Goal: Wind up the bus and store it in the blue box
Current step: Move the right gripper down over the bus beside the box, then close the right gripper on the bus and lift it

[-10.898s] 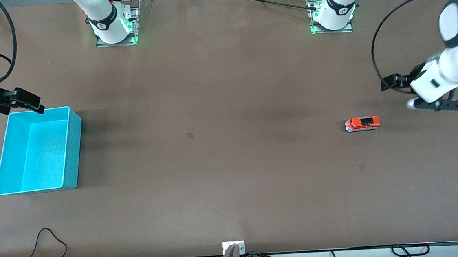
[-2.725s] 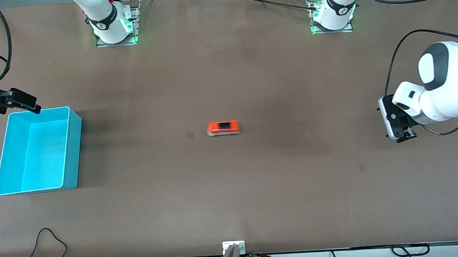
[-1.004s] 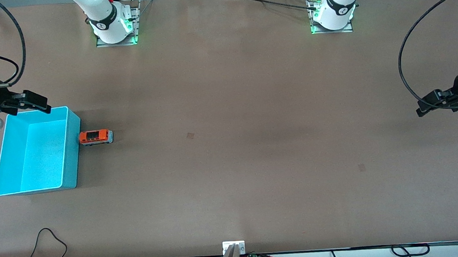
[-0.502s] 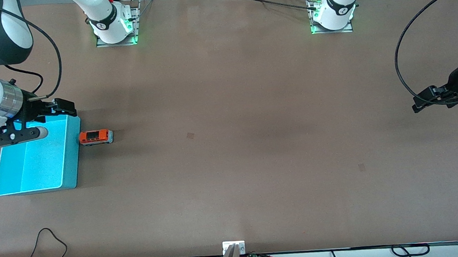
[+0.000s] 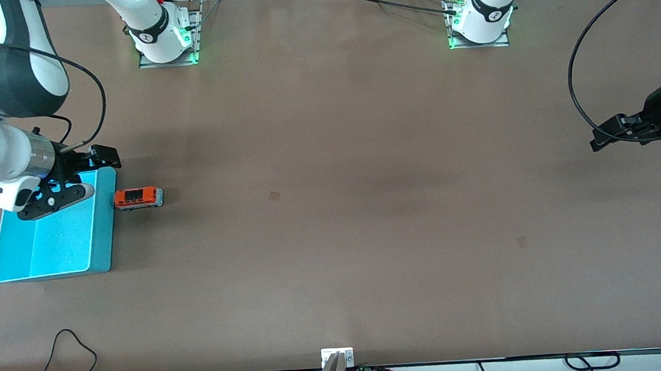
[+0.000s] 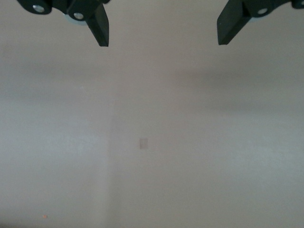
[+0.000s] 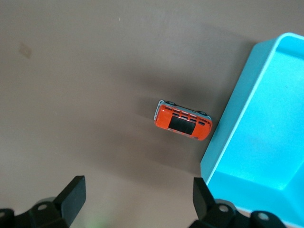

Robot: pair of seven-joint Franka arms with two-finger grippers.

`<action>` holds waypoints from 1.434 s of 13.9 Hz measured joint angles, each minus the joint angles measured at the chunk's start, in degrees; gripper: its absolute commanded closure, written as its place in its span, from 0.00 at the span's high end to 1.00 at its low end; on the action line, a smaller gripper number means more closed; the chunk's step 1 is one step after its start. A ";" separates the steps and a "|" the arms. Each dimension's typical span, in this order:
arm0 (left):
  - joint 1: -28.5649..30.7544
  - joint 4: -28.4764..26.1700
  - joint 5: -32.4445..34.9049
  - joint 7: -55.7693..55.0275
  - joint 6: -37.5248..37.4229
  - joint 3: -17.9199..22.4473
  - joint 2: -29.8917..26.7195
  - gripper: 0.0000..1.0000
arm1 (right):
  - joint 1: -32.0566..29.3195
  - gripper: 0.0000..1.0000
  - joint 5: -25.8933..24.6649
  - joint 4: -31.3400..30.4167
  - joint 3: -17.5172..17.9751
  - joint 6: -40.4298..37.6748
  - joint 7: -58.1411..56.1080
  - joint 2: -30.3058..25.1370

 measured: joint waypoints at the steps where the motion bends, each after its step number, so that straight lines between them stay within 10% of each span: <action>1: 0.02 0.00 0.00 0.00 -0.28 -0.11 -0.13 1.00 | -0.65 1.00 0.00 -1.96 0.00 1.70 -3.48 -0.06; 11: 0.48 0.42 -0.01 -0.01 -2.48 -1.20 -1.62 1.00 | -8.26 1.00 -4.46 -26.12 3.87 34.13 -56.77 -1.19; 20: 0.56 1.30 -0.01 0.03 -4.53 -1.48 -1.66 1.00 | -9.85 1.00 -4.78 -29.17 5.11 48.10 -71.49 5.30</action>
